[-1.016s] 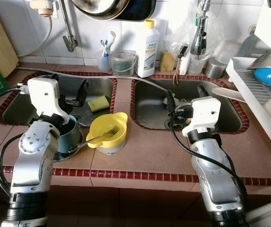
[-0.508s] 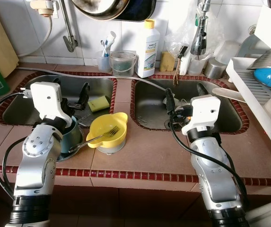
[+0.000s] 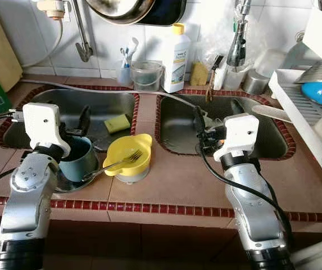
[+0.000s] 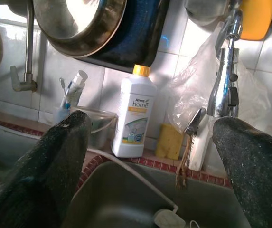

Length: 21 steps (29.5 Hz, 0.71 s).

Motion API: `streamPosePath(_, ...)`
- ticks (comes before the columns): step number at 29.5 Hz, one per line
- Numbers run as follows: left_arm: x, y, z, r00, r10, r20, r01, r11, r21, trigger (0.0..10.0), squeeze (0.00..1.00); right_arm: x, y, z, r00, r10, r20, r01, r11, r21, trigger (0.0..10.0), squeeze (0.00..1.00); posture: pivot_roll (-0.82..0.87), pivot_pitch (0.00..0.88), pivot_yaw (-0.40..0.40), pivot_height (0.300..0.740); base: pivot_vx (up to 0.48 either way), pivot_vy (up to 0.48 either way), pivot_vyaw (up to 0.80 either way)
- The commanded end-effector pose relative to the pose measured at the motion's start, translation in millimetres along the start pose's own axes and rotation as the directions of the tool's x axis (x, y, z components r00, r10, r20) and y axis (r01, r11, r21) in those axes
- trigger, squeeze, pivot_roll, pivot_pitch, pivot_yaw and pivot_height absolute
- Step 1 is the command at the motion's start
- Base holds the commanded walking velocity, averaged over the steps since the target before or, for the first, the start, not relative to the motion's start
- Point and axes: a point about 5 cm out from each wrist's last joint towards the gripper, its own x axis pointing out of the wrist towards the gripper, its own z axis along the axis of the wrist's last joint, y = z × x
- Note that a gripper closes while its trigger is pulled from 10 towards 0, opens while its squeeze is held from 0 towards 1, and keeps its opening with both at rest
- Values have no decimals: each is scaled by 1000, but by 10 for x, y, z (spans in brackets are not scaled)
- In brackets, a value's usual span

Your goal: Kitchen organization

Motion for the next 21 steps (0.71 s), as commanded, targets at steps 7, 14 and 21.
streamPosePath(7,-51,119,90,999,31,8,-31,999,30,10000,0,9,14,-43,1000,12,-16,-12,1000,7,10000,0,-132,14,-20,740,0,0,0)
streamPosePath(14,-41,20,111,999,28,43,-28,1000,1,10000,0,31,26,-37,1000,18,-13,-18,1000,14,10000,0,-130,20,-28,740,0,0,0)
streamPosePath(21,-5,-306,77,996,-47,69,52,996,-69,10000,0,47,6,-25,1000,15,-8,-15,1000,8,10000,0,-150,13,-25,740,0,0,0)
